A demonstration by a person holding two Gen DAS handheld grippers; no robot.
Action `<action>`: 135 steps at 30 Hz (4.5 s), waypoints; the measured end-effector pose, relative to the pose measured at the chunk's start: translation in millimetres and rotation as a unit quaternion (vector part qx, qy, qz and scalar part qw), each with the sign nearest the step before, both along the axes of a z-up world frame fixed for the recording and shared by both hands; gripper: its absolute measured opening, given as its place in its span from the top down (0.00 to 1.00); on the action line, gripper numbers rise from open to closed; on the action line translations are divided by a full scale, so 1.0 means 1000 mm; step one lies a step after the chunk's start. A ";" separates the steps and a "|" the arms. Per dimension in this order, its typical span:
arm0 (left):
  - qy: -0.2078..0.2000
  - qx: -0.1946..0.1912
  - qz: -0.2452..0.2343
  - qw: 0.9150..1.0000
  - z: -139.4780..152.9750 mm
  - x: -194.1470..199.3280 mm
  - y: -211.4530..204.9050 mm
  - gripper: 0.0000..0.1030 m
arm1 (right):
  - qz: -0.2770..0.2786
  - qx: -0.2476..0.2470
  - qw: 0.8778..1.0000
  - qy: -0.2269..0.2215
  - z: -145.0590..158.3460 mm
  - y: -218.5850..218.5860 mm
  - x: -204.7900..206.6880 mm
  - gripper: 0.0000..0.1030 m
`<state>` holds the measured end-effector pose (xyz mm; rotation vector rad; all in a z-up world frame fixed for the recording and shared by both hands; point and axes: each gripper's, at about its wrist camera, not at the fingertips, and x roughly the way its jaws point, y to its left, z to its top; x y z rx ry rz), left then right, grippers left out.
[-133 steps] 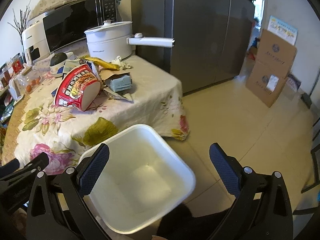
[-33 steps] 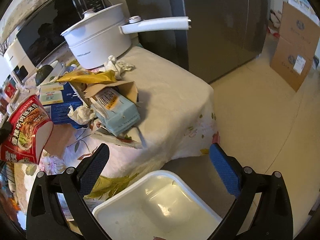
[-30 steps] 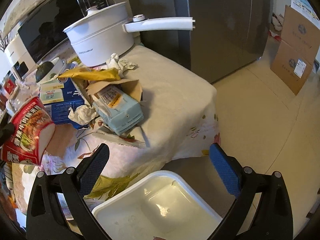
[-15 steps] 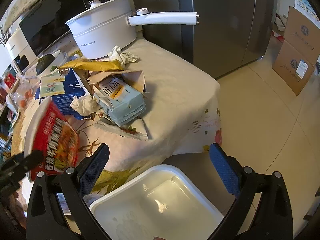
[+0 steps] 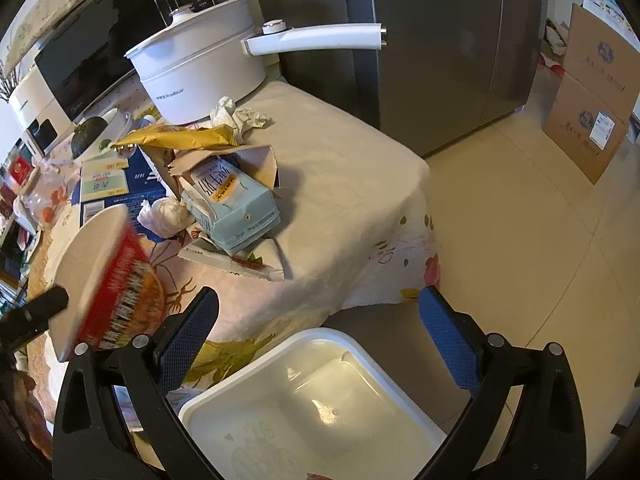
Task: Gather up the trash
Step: 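Lift the red noodle cup with the left gripper off the table, then grasp the yellow snack wrapper with the right gripper while the left holds the cup, then drop the yellow wrapper into the white bin from the right gripper, then lower the red noodle cup into the bin and open the left gripper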
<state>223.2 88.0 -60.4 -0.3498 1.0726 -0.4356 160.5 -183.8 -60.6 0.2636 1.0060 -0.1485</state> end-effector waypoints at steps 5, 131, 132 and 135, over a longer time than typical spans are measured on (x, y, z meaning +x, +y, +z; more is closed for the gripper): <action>-0.008 0.035 0.018 0.999 -0.004 0.003 -0.005 0.25 | 0.000 -0.007 1.000 -0.003 0.001 0.001 -0.002 0.07; 0.035 -0.022 -0.130 0.991 -0.043 -0.095 -0.094 0.96 | -0.122 -0.160 0.979 -0.021 0.007 -0.063 -0.079 0.07; 0.041 -0.013 -0.138 0.989 -0.049 -0.097 -0.101 0.96 | -0.120 -0.161 0.979 -0.021 0.007 -0.062 -0.079 0.07; 0.051 0.010 -0.154 0.987 -0.061 -0.103 -0.115 0.96 | -0.110 -0.165 0.980 -0.018 0.004 -0.058 -0.078 0.07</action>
